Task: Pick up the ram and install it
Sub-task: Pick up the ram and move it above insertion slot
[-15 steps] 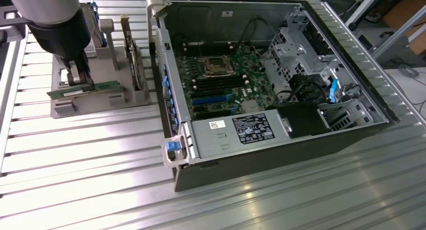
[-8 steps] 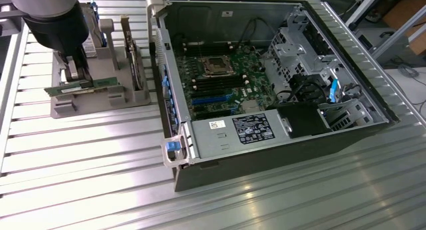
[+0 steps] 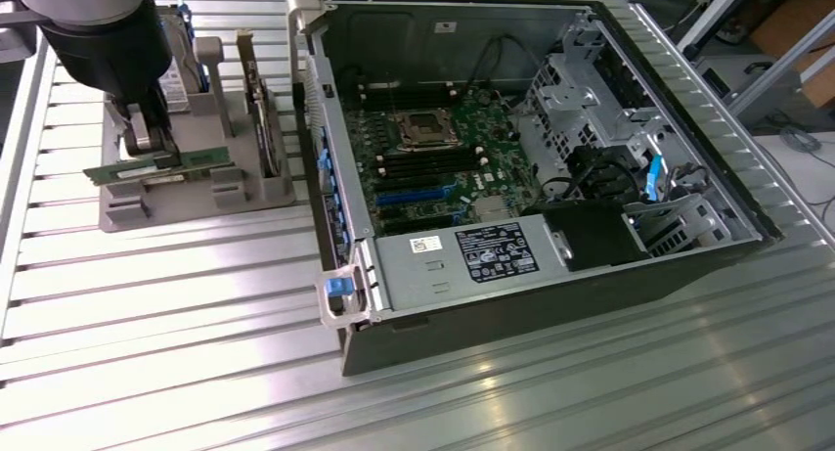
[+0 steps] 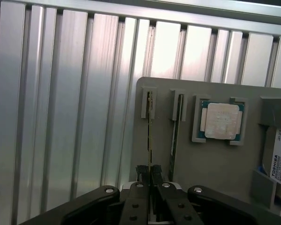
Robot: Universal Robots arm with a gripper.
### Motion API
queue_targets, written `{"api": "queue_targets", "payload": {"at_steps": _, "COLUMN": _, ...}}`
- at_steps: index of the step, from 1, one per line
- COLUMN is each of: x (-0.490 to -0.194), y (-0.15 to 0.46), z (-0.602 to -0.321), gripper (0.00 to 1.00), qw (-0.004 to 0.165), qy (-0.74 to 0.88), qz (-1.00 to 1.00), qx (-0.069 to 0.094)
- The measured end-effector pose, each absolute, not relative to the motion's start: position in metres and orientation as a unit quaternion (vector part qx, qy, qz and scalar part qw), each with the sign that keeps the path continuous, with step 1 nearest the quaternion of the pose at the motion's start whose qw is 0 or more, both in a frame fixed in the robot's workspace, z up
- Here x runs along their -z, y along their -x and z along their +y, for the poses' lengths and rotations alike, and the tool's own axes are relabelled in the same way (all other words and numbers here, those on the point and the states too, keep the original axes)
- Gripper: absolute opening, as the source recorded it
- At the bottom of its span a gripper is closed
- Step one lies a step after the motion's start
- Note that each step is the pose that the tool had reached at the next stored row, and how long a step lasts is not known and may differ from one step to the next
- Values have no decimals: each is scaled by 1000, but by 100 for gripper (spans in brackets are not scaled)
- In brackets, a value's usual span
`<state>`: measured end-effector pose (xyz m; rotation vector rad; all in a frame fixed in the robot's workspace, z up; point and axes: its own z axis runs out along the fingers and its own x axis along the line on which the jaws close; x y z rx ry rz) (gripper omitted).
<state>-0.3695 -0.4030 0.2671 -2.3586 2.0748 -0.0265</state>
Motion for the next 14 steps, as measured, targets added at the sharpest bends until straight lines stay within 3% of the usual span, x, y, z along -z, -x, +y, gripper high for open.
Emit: {"api": "queue_targets", "payload": {"at_steps": 14, "x": -278, "y": 369, "z": -403, "gripper": 13, "qw": 3, "qy": 751, "qz": 660, "qx": 6}}
